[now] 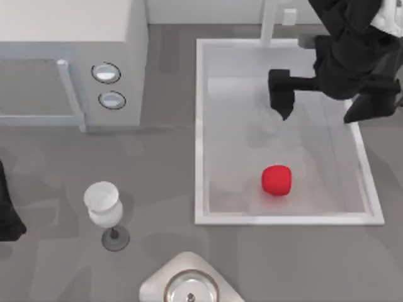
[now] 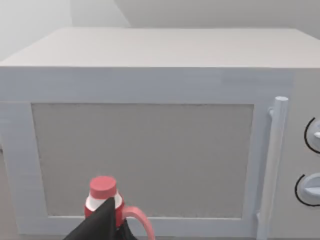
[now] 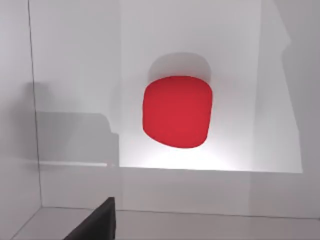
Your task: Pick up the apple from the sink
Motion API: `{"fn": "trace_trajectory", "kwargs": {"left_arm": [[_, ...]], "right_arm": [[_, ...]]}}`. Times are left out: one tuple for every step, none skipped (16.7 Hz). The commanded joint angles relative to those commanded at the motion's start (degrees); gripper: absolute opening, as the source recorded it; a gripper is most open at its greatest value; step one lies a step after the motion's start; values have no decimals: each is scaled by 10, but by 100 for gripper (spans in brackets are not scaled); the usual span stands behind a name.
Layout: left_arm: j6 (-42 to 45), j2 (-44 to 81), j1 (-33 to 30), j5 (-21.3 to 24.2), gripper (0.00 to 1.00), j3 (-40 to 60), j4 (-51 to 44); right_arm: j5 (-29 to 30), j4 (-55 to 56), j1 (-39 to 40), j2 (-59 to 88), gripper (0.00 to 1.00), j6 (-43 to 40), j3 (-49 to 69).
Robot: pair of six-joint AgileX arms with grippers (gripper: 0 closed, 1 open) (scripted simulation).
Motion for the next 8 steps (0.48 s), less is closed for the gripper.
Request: {"fn": "trace_trajectory", "kwargs": {"left_arm": [[0, 0, 0, 0, 100, 0, 0], [0, 0, 0, 0, 100, 0, 0], [0, 0, 0, 0, 100, 0, 0], [0, 0, 0, 0, 100, 0, 0], [0, 0, 0, 0, 100, 0, 0], [0, 0, 0, 0, 100, 0, 0], [0, 0, 0, 0, 100, 0, 0], [0, 0, 0, 0, 100, 0, 0]], "right_arm": [[0, -20, 8, 39, 100, 8, 32], [0, -38, 15, 74, 100, 15, 62], [0, -54, 21, 105, 100, 22, 87], [0, -67, 26, 132, 100, 27, 109], [0, -78, 30, 152, 100, 32, 126], [0, -85, 32, 167, 100, 35, 138], [1, -89, 34, 175, 100, 36, 145], [1, -91, 35, 178, 100, 37, 147]]}}
